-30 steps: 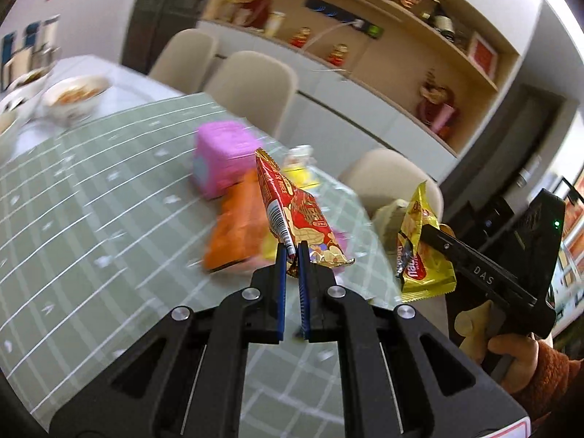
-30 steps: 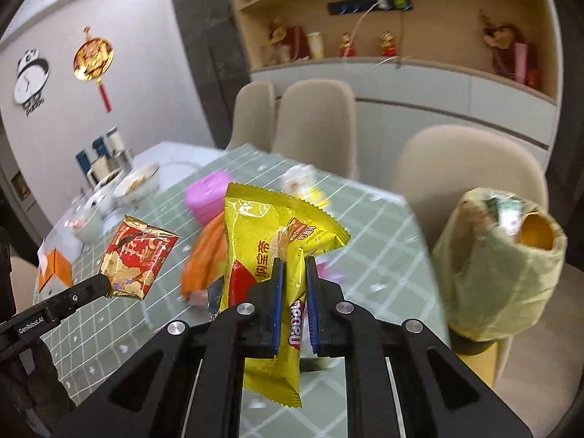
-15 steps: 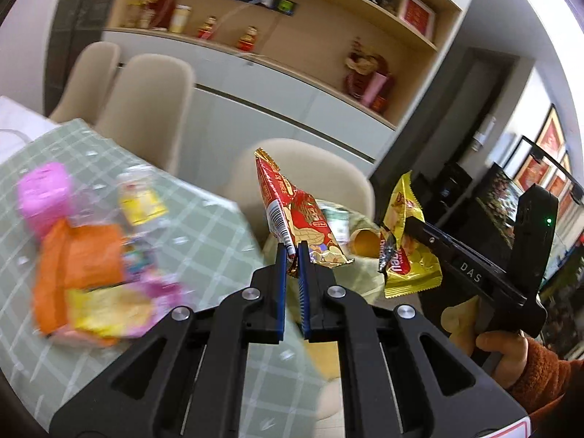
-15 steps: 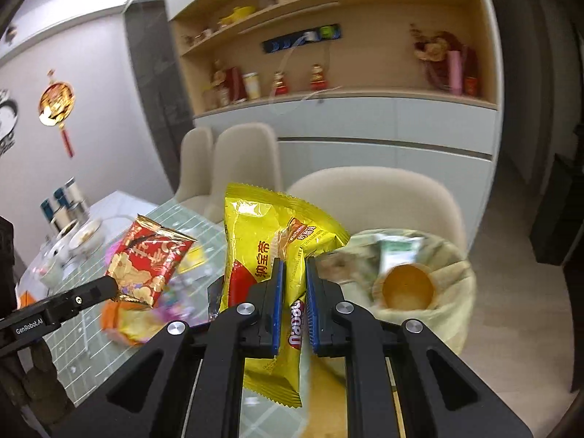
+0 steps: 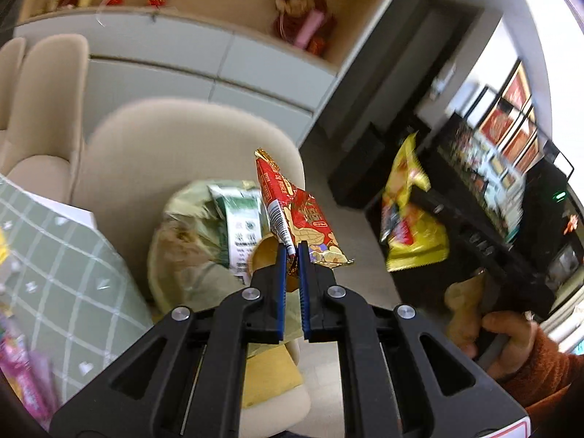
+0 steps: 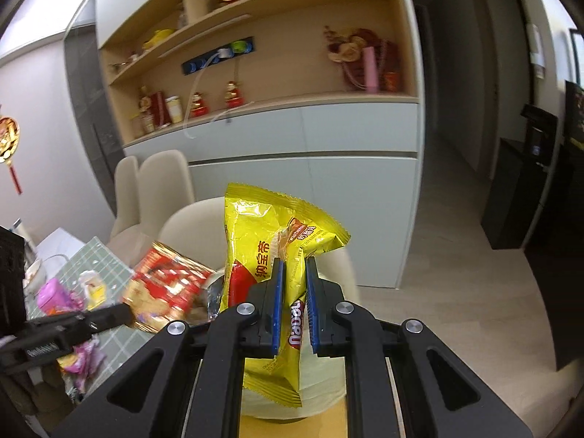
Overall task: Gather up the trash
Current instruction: 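Carry both snack bags over the trash bag on the chair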
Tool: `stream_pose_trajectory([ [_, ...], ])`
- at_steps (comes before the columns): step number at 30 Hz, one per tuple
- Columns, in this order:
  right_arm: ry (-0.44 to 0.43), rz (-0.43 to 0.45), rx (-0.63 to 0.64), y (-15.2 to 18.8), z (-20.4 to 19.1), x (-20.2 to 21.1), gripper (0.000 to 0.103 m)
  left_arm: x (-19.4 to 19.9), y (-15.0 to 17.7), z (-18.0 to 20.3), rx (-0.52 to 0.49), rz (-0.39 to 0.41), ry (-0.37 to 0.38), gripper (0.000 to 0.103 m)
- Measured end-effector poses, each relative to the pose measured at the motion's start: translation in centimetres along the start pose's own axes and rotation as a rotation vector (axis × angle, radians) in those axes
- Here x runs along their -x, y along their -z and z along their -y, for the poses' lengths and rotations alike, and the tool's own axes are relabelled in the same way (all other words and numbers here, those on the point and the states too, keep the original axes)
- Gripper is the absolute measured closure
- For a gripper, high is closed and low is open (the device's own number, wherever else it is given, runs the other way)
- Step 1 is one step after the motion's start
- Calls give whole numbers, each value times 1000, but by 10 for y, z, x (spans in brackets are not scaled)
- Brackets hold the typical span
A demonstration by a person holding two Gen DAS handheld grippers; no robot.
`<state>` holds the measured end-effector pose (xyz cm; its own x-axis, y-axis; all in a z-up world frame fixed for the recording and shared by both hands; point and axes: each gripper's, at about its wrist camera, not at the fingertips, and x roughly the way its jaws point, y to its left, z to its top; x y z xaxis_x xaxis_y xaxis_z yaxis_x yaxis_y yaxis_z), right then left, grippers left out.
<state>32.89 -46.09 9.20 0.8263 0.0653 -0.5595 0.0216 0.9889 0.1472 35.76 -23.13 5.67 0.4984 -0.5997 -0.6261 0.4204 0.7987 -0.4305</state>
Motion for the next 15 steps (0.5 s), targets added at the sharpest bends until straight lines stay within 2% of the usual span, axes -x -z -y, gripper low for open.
stream_pose_trajectory([
  [2,9,-8,-11,0,14,-8,90,-32,0,1,0,-72,-29,97],
  [5,14,-18,-34,-1,31,-18,90,-61,1,-1,1,-137,-74,97],
  [10,0,-41,-56,1,47,-35,90,-79,3,-9,20,-179,-123,97],
  [15,-37,-65,-49,2,41,-51,90,-88,3,-15,19,-199,-171,97],
])
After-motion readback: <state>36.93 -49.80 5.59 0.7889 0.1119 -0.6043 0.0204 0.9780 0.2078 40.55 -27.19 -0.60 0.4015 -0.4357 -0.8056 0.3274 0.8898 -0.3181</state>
